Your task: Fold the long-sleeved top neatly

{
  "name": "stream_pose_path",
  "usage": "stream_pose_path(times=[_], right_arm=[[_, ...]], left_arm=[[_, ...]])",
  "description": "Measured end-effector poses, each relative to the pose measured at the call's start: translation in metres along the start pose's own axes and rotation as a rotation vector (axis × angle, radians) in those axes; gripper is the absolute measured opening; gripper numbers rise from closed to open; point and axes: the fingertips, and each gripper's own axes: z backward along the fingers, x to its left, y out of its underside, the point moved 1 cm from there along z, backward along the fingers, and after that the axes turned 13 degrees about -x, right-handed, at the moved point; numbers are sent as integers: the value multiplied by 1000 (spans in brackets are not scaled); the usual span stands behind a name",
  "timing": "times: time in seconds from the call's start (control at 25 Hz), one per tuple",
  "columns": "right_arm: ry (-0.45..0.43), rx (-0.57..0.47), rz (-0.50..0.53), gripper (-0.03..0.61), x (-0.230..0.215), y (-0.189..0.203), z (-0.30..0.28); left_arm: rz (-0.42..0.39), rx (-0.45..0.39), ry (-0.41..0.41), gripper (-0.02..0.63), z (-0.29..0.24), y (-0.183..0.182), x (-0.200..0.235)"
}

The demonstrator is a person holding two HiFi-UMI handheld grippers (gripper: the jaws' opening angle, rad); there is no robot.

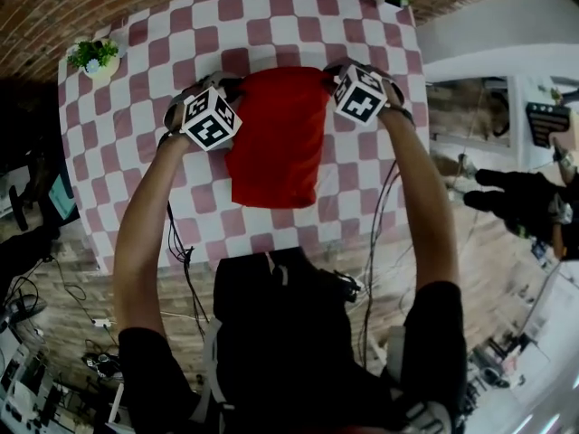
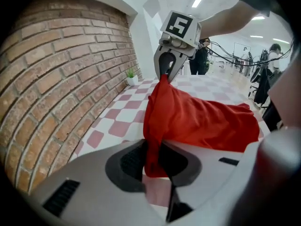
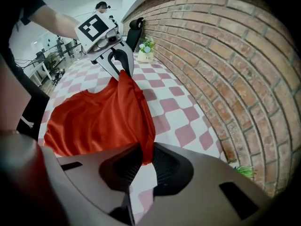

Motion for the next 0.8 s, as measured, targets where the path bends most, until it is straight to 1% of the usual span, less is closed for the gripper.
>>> stream_pose_path(times=[0.12,0.32,0.44,0.6,0.68,0.8], right_arm=[[40,-26,9,58,11,-4,21],[116,-106,21,58,43,-16,64],[145,-140,62,57,77,-23,87],[166,-145,161,57,132,-26,108],[177,-149,193,57,158,-27,117],[172,-151,226,57,196,-21,125]], left_arm=[[-43,-26,-44,74,15,-14,-5],[-164,-77,-152,72,51,-39,-26],[-203,-109,-209,72,75,-46,-46],[-241,-134,-258,72,102,-44,-82],[-263,-144,-277,72,113,-41,-102],[-327,-138,-281,71,125,-34,-136]])
